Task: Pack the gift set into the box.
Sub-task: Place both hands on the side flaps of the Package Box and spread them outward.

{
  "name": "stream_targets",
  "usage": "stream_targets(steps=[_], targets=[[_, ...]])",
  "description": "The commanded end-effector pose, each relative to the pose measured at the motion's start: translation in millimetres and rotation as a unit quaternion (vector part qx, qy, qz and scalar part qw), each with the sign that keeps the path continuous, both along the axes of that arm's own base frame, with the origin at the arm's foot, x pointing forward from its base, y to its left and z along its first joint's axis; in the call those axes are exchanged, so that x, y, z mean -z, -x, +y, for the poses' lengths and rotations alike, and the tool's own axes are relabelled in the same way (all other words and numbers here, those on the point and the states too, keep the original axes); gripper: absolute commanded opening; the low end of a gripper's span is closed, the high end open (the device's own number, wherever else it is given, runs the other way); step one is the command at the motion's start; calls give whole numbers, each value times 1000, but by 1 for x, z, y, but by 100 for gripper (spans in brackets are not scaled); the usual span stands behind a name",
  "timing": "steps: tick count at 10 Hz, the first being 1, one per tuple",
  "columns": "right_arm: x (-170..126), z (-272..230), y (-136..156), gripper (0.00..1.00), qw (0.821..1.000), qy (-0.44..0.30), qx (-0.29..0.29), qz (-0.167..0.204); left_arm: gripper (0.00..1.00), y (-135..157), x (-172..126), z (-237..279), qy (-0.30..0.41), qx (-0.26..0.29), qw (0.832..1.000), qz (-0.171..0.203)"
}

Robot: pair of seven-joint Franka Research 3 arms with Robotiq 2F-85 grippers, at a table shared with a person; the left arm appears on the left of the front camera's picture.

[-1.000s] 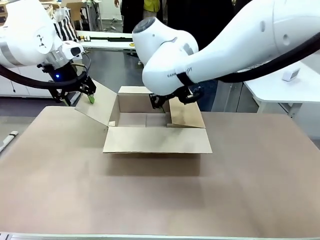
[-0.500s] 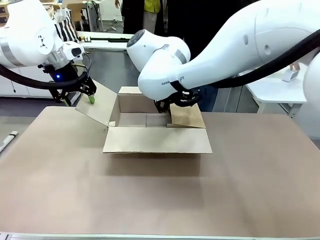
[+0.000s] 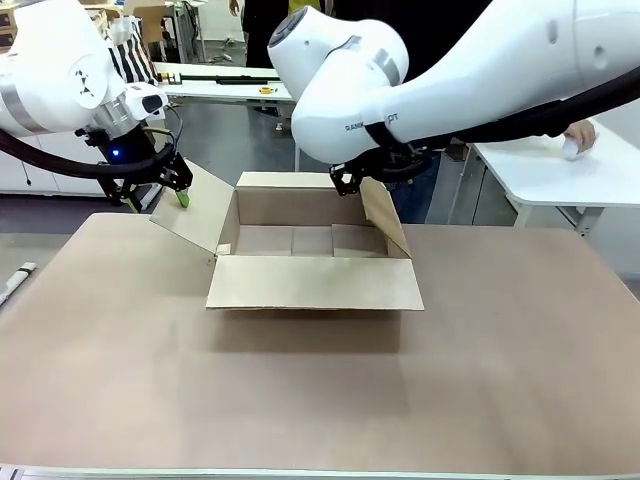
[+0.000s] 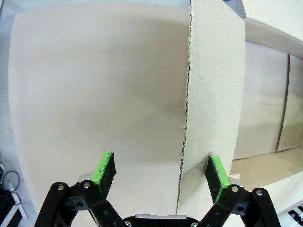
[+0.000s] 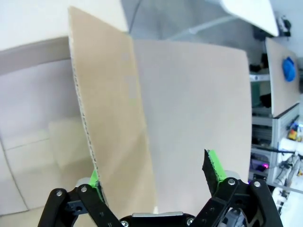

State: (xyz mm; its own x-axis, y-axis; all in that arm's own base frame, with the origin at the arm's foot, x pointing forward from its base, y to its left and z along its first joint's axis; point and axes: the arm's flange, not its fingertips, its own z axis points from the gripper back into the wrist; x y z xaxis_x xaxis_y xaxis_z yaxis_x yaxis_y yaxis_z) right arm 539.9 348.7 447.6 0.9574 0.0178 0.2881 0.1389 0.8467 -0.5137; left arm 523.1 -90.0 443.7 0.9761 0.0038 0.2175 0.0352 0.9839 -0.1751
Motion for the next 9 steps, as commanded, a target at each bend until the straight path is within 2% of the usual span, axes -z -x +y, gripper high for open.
stream_targets(steps=[1, 2, 3, 6, 7, 9], targets=[[-2, -35, 17, 100, 999, -12, 31, -23, 100, 1, -1, 0, -8, -7, 1000, 3], [-9, -41, 17, 100, 998, -21, 50, -16, 100, 1, -1, 0, -8, -7, 1000, 3], [-5, -15, 2, 100, 1000, 0, 12, -3, 100, 1, -1, 0, -8, -7, 1000, 3], [-5, -15, 2, 100, 1000, 0, 12, -3, 100, 1, -1, 0, -8, -7, 1000, 3], [-4, -18, 6, 100, 1000, -3, 15, 1, 100, 1, -1, 0, -8, -7, 1000, 3], [-13, -57, 5, 100, 998, -60, 24, 28, 100, 1, -1, 0, -8, -7, 1000, 3]])
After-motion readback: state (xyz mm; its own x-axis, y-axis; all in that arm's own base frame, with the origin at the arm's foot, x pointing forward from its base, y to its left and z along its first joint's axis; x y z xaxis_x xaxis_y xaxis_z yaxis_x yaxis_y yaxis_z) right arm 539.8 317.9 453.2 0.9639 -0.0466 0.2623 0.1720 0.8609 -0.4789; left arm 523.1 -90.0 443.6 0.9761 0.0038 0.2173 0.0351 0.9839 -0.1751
